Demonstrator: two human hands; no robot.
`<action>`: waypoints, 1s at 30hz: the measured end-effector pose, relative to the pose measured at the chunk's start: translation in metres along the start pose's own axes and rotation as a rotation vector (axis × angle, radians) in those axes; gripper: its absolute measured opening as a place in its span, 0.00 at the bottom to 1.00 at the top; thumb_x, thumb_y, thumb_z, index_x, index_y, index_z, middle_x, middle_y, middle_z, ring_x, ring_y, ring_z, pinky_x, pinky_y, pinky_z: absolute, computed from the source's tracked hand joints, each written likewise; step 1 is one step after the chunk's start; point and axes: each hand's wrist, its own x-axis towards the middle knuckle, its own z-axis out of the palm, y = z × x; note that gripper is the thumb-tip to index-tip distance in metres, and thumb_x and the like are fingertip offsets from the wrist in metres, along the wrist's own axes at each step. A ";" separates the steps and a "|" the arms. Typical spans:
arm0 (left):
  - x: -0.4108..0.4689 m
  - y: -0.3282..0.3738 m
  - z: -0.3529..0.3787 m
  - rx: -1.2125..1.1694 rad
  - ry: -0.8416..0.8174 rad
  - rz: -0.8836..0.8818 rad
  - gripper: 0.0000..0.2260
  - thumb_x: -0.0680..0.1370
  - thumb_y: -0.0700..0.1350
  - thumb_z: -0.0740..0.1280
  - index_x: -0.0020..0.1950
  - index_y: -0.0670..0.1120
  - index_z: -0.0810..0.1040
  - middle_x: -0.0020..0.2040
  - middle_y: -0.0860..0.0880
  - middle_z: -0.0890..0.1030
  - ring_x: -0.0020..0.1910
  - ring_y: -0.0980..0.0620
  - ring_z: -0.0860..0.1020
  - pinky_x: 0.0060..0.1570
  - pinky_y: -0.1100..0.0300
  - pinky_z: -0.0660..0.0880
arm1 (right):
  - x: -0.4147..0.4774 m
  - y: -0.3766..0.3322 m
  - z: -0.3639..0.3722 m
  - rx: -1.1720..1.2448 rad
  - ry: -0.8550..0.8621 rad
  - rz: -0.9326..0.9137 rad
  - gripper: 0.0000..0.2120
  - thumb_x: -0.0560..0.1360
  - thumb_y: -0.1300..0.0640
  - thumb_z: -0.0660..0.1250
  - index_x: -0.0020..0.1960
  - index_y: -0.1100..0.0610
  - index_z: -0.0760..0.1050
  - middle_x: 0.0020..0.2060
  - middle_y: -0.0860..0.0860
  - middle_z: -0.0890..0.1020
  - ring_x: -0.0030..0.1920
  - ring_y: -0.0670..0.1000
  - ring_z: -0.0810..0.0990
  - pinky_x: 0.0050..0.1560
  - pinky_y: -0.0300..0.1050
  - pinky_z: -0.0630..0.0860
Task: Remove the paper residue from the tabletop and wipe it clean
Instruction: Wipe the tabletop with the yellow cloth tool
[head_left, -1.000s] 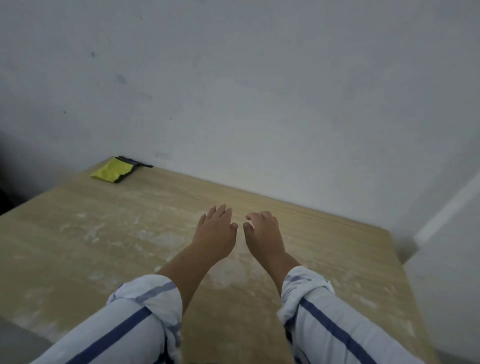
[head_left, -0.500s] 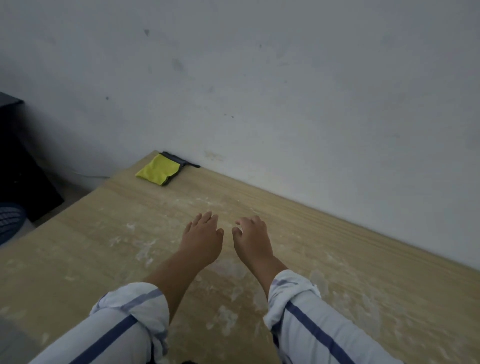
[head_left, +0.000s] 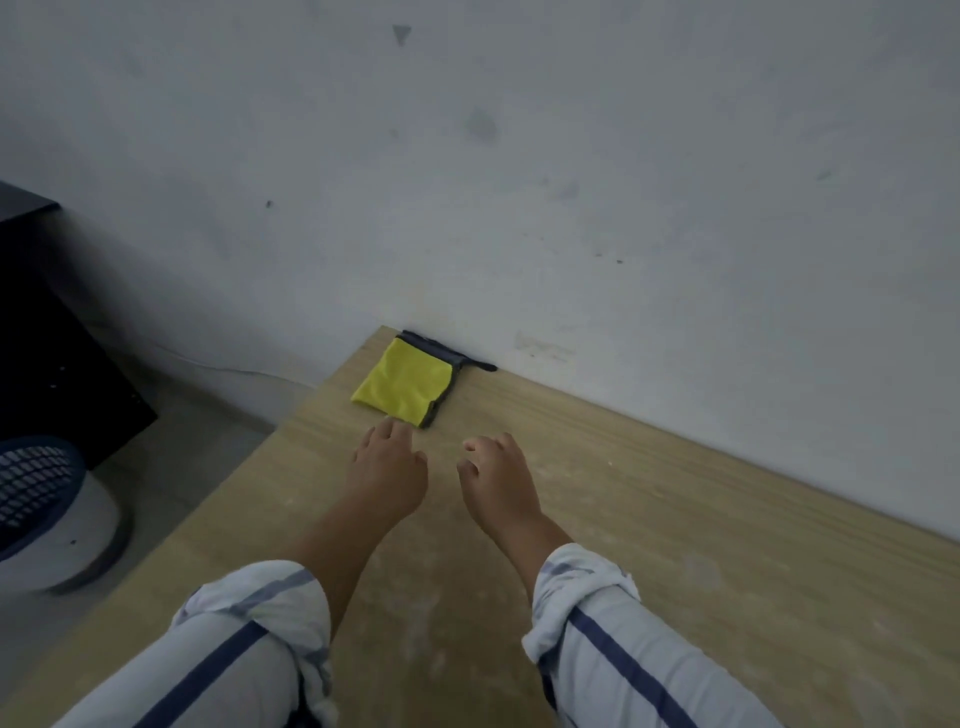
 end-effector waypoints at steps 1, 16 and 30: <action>0.016 -0.012 -0.006 -0.012 -0.004 -0.026 0.23 0.79 0.47 0.57 0.73 0.42 0.61 0.76 0.43 0.56 0.73 0.42 0.57 0.69 0.49 0.59 | 0.013 -0.007 0.012 -0.006 -0.018 0.011 0.16 0.76 0.58 0.58 0.63 0.60 0.72 0.59 0.58 0.71 0.61 0.58 0.70 0.58 0.47 0.67; 0.116 -0.046 -0.021 -0.215 -0.106 -0.033 0.13 0.74 0.45 0.61 0.57 0.43 0.76 0.55 0.41 0.78 0.49 0.42 0.75 0.44 0.55 0.70 | 0.078 -0.037 0.067 -0.065 -0.140 0.137 0.18 0.77 0.62 0.55 0.66 0.58 0.68 0.66 0.58 0.68 0.65 0.58 0.67 0.62 0.47 0.66; -0.060 0.021 -0.042 -0.738 -0.257 0.272 0.07 0.73 0.48 0.70 0.49 0.48 0.78 0.45 0.51 0.80 0.45 0.53 0.77 0.48 0.52 0.74 | -0.063 -0.038 -0.028 0.232 0.238 0.078 0.12 0.76 0.59 0.59 0.57 0.52 0.76 0.42 0.50 0.81 0.30 0.45 0.78 0.25 0.36 0.73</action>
